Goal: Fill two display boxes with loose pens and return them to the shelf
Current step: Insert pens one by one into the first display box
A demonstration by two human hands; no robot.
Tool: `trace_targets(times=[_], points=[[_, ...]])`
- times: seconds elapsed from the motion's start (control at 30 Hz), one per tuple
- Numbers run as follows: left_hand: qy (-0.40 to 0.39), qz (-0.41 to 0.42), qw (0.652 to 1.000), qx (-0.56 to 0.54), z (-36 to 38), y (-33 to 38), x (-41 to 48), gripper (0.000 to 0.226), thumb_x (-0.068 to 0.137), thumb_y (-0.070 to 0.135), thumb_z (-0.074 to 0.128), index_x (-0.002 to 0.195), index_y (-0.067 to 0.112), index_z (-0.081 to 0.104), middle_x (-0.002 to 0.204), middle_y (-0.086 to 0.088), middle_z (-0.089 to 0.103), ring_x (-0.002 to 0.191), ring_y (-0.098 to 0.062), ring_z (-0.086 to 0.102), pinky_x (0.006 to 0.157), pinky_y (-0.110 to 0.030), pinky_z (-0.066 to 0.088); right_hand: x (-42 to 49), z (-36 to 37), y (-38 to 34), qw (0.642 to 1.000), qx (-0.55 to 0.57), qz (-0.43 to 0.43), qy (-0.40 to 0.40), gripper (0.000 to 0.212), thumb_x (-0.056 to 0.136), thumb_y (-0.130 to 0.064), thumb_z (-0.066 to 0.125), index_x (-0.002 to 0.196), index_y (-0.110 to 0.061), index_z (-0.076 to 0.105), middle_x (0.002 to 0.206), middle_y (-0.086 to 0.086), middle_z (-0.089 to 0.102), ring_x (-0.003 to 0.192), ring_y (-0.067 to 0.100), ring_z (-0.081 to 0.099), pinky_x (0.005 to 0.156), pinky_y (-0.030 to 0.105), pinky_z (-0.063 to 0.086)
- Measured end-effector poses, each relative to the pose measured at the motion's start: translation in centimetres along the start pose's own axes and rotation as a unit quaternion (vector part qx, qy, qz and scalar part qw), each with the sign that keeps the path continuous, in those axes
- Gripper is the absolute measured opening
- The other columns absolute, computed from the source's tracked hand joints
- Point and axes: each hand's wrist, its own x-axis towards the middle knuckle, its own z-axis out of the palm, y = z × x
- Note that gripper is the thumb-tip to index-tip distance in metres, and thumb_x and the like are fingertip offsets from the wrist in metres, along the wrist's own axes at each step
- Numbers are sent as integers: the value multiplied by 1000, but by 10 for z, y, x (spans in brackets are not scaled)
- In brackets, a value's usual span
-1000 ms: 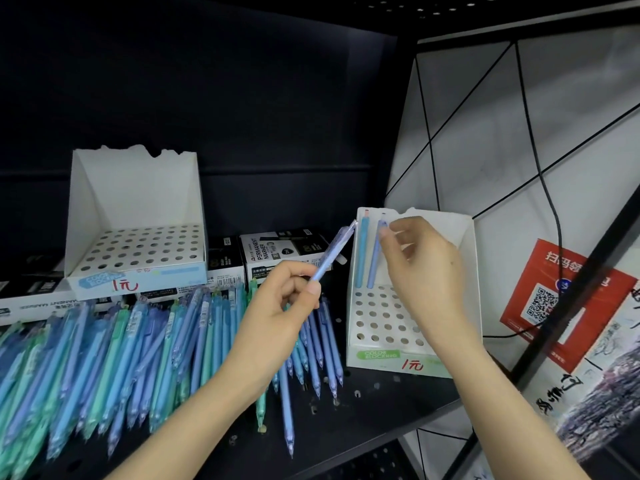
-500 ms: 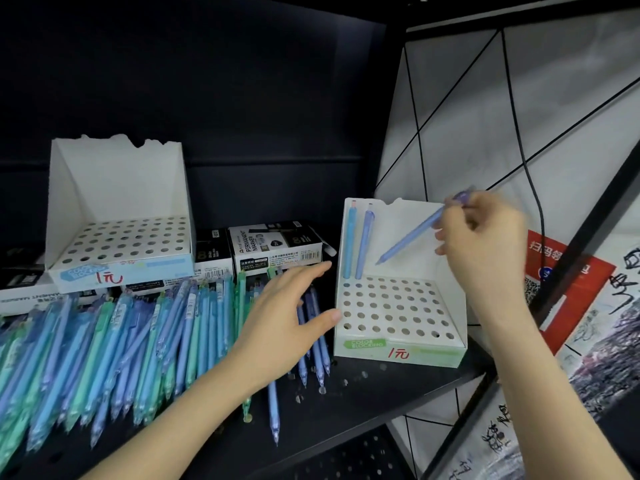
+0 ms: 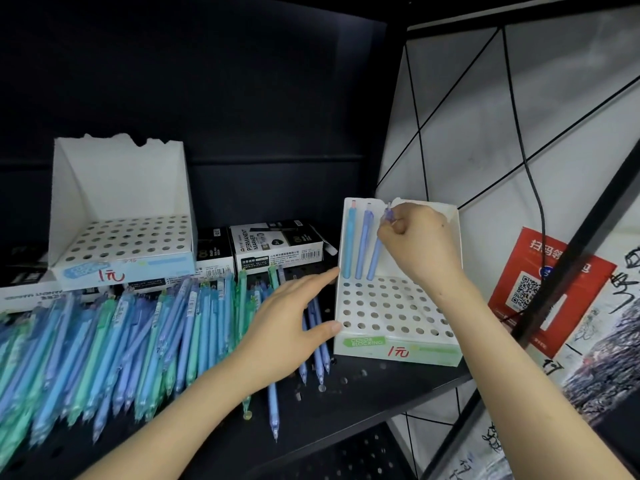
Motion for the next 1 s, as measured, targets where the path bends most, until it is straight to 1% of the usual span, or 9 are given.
trace_targets(times=[0.17,0.27,0.33,0.43,0.53,0.63,0.73,0.87,1.0], points=[[-5,2,1000,-6,-2,-1,1,67,85,30,64,135,51,25,126,37,33,116,6,36,107,-25,32,-4,8,3,999,-26,16,-32,32,91,-18,49,60,-8,45,56,4,42,57,22,40,51,29,30],[10,3,1000,0,-10,-3,-1,61,85,30,64,136,45,33,124,41,34,117,7,38,102,-19,33,-27,-1,-7,999,-27,-8,35,19,93,-24,51,98,-9,62,72,3,62,65,22,57,60,30,46],[48,-3,999,-15,-21,-8,-4,53,86,29,63,133,42,42,132,29,43,120,5,41,101,-21,37,-54,-6,-20,998,10,-36,53,19,92,-28,54,100,-14,64,73,-4,63,62,16,58,58,28,46],[130,-31,991,-12,-41,-18,-14,34,88,25,61,116,41,54,122,19,56,112,0,50,94,-25,44,-94,1,-43,993,37,-71,-81,18,87,-37,59,93,-22,67,67,-9,63,63,8,59,66,29,51],[172,-70,980,72,-61,-30,-31,24,88,25,60,112,31,61,113,13,58,104,-5,52,90,-28,42,-118,21,-59,967,37,-63,-244,30,84,-48,60,105,-27,61,68,-8,63,68,5,59,72,26,51],[186,-101,968,132,-79,-39,-49,22,89,26,59,111,27,63,105,11,56,97,-7,50,83,-26,38,-128,38,-67,955,8,-56,-292,49,81,-54,61,120,-26,52,75,-3,65,72,10,61,73,29,52],[173,-146,957,184,-88,-46,-63,27,89,32,58,115,24,62,106,6,55,96,-13,51,78,-26,36,-132,47,-69,955,10,-42,-293,54,81,-48,64,126,-22,47,78,0,66,72,13,63,72,30,53],[135,-200,947,210,-93,-49,-72,41,88,38,58,125,20,57,127,-4,56,116,-22,51,96,-35,42,-130,52,-66,955,38,0,-295,42,85,-27,64,122,-15,48,80,9,66,68,22,64,68,36,54],[113,-221,942,225,-94,-48,-67,50,86,40,61,131,20,51,127,-4,58,113,-22,54,95,-36,45,-129,52,-64,953,82,33,-290,47,85,-16,62,128,-12,45,75,8,63,67,26,65,65,35,53]])
